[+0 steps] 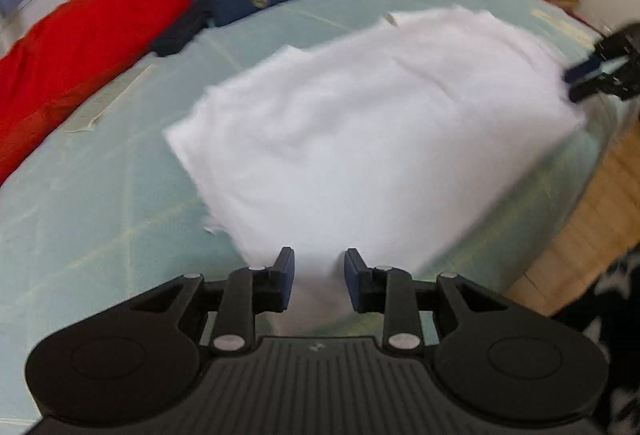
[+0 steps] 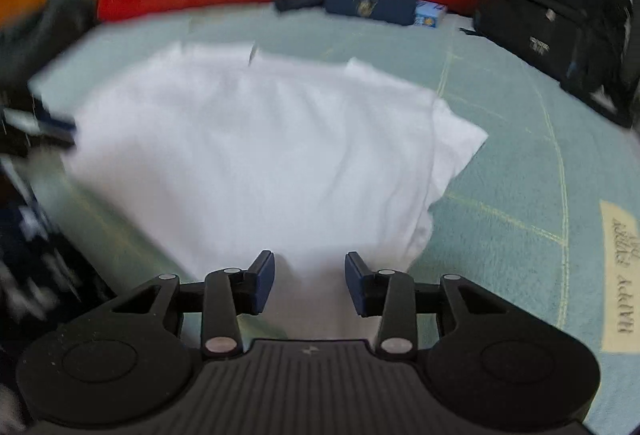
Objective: Fold clothes
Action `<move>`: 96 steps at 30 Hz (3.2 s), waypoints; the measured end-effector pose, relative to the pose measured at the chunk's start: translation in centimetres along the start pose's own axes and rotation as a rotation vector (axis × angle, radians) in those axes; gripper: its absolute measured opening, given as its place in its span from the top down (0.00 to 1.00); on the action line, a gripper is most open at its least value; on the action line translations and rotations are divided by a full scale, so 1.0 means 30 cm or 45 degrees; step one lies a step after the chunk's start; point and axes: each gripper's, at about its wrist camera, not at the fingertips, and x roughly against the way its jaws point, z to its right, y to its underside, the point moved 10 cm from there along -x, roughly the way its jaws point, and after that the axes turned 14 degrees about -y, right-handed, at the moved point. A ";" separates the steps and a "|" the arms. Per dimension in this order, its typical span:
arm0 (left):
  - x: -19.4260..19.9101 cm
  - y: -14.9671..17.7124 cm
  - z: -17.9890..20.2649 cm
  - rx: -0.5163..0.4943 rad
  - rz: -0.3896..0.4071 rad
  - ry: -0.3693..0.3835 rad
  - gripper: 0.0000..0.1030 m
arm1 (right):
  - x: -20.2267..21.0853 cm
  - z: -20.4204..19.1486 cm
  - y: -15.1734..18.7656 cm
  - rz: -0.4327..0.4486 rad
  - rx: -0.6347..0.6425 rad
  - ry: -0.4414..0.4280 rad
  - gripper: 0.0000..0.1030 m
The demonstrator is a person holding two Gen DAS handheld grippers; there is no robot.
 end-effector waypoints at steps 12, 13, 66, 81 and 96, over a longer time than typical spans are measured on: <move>-0.339 -0.254 -0.103 0.320 -0.005 0.071 0.43 | -0.189 0.179 -0.240 0.156 -0.200 -0.081 0.39; -0.376 -0.223 -0.116 0.345 -0.054 0.052 0.43 | -0.187 0.197 -0.225 0.155 -0.218 -0.073 0.39; -0.089 -0.052 -0.250 0.808 -0.078 0.357 0.17 | -0.173 -0.064 -0.337 0.260 -0.237 -0.273 0.01; -0.345 -0.004 -0.321 1.127 -0.324 0.647 0.18 | -0.249 -0.121 -0.347 0.202 -0.278 -0.342 0.01; -0.353 -0.041 -0.258 1.038 -0.336 0.822 0.17 | -0.288 -0.138 -0.355 0.167 -0.301 -0.399 0.00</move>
